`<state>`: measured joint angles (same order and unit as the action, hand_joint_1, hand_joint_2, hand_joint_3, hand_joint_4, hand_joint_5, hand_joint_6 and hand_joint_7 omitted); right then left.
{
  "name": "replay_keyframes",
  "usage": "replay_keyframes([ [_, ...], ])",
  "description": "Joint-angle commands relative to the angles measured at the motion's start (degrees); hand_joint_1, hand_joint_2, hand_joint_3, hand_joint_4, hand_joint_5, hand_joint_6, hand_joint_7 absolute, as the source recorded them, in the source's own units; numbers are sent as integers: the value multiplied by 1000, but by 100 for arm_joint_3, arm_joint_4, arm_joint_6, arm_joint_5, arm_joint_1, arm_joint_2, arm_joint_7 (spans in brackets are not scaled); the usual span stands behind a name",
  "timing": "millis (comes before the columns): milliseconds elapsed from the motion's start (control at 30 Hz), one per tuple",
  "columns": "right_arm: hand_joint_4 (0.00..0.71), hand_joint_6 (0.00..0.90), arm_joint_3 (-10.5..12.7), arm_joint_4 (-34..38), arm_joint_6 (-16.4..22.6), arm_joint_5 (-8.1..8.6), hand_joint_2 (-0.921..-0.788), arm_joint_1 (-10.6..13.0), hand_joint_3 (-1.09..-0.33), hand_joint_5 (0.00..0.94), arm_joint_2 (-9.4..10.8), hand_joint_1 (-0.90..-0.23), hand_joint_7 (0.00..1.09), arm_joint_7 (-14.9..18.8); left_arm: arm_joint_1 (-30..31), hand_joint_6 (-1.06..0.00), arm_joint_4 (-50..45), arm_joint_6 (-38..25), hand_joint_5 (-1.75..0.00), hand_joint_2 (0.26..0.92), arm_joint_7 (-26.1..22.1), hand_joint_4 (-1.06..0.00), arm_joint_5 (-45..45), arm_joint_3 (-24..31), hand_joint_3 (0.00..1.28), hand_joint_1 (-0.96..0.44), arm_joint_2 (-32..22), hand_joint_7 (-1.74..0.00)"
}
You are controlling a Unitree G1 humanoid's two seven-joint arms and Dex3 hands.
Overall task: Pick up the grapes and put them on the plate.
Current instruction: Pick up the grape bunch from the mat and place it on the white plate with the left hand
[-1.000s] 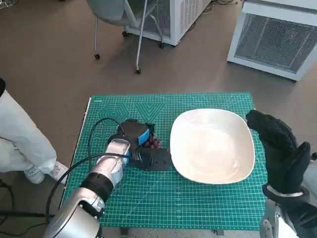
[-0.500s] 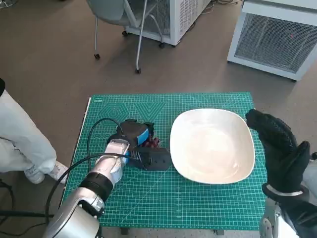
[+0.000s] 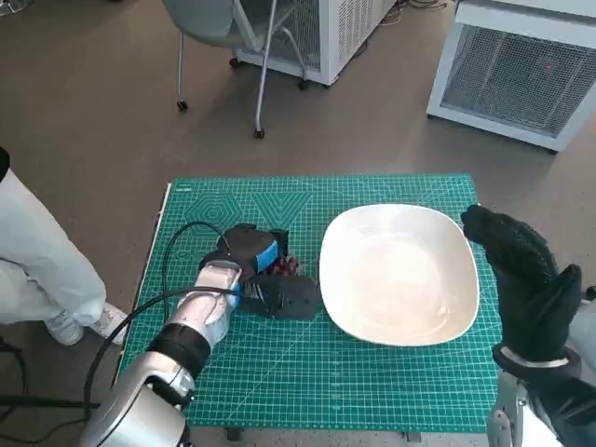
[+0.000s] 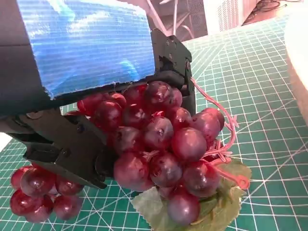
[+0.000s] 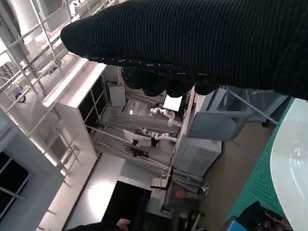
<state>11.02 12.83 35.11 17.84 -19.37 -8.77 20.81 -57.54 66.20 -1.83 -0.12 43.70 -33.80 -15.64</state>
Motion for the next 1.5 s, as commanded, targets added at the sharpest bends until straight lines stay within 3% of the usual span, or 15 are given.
replay_keyframes([
  [33,570,196,-6,95,-11,-23,-921,30,-533,0,21,-483,664,-10,-1,-564,-538,7,-1514,921,-99,-486,-129,171,199,0,-210,-1098],
  [700,571,203,-44,79,-36,-30,-921,-18,-531,1,43,-483,660,-23,1005,-689,-4498,-640,-1281,920,-620,-702,13,1011,47,1,-1221,-966],
  [867,571,204,-51,71,-46,-20,-921,-18,-531,1,42,-483,659,-14,1207,-734,-5164,-641,-1345,915,-555,-675,-4,1265,56,5,-1323,-877],
  [1033,571,205,-58,58,-52,-15,-921,-8,-531,1,43,-483,657,-9,1304,-768,-5475,-630,-1361,911,-499,-671,0,1430,54,7,-1281,-825],
  [1500,570,205,-42,-23,-52,0,-921,77,-531,0,15,-484,656,-7,1254,-732,-5432,-549,-1244,915,-562,-736,60,1407,26,3,-1093,-915],
])
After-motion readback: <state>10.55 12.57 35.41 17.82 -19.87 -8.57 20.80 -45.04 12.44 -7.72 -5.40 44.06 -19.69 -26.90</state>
